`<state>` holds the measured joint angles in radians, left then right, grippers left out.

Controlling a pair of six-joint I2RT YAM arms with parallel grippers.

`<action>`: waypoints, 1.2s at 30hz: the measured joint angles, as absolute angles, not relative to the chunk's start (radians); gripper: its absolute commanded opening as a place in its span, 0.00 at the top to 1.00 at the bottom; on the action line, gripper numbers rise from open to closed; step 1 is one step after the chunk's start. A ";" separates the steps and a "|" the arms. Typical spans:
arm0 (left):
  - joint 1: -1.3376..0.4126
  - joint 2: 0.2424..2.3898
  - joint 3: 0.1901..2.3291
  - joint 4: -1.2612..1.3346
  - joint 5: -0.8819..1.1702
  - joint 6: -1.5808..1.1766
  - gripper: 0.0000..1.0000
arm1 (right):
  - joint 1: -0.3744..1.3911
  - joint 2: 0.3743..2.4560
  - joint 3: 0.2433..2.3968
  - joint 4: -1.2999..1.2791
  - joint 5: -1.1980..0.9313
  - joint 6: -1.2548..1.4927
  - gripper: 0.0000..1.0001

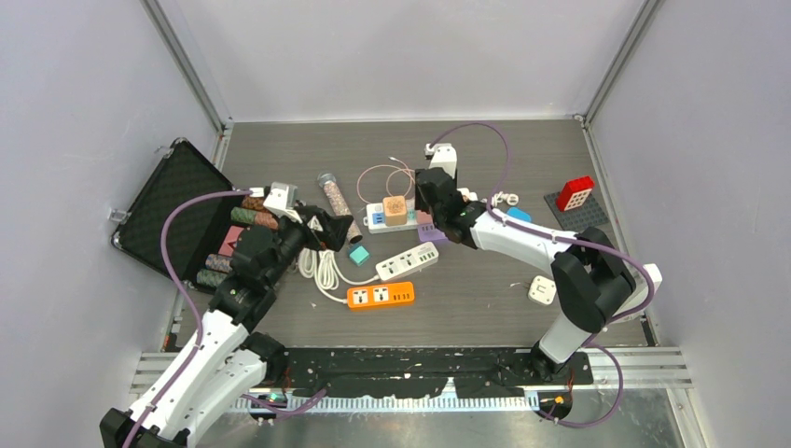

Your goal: Insert the plug

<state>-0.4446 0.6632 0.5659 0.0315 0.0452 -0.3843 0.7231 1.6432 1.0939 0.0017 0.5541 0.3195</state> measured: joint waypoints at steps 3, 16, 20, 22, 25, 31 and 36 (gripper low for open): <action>-0.445 0.664 0.566 0.031 0.045 -0.384 0.00 | 0.723 1.645 1.081 0.030 0.561 0.319 0.95; -0.445 0.664 0.566 0.031 0.035 -0.384 0.00 | 0.786 1.645 0.950 0.272 0.686 0.234 0.95; -0.445 0.664 0.566 0.031 0.033 -0.385 0.00 | 0.803 1.645 0.904 0.357 0.722 0.226 0.95; -0.445 0.664 0.566 0.031 0.033 -0.385 0.00 | 0.806 1.645 0.888 0.388 0.728 0.227 0.95; -0.445 0.664 0.566 0.031 0.030 -0.385 0.00 | 0.808 1.645 0.873 0.415 0.734 0.227 0.95; -0.445 0.664 0.566 0.031 0.025 -0.386 0.00 | 0.809 1.645 0.850 0.453 0.737 0.237 0.95; -0.445 0.677 0.566 0.032 0.023 -0.388 0.00 | 0.810 1.655 0.832 0.491 0.741 0.244 0.95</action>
